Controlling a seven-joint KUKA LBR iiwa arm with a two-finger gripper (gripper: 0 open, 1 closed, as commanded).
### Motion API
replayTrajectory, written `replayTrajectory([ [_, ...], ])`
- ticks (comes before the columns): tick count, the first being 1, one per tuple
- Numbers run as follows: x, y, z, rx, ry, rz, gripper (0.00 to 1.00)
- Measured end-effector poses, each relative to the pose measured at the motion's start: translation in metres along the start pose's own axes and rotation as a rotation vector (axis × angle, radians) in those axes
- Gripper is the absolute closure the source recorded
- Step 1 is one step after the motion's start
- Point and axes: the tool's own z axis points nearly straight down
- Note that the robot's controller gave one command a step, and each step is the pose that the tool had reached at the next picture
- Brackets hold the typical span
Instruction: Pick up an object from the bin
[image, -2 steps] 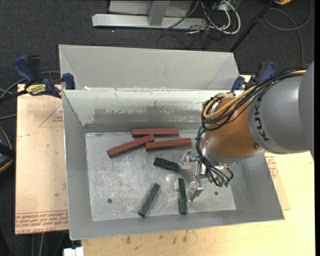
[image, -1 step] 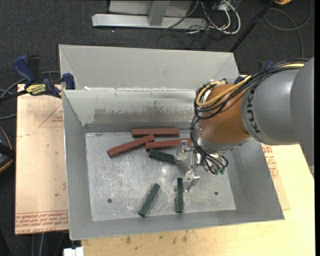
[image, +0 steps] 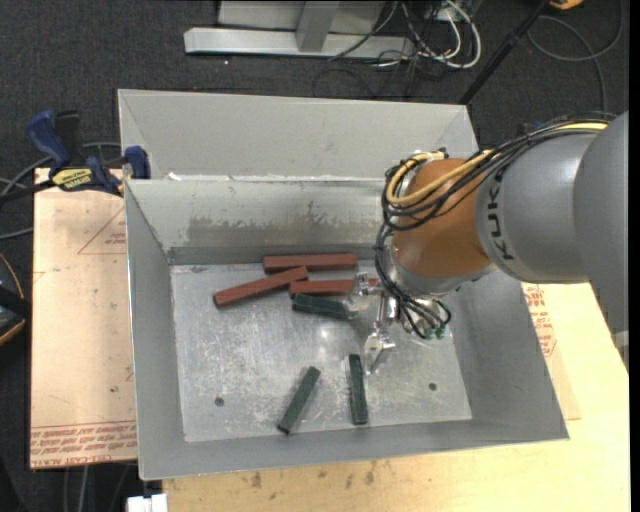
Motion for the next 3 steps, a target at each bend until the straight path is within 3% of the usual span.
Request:
replayTrajectory([
  [1,-0.010,0.005,-0.003,-0.005,-0.018,0.017,0.00],
  [2,0.027,0.004,0.000,-0.008,-0.002,-0.107,0.00],
  [3,0.025,0.026,-0.011,-0.008,0.002,-0.268,0.00],
])
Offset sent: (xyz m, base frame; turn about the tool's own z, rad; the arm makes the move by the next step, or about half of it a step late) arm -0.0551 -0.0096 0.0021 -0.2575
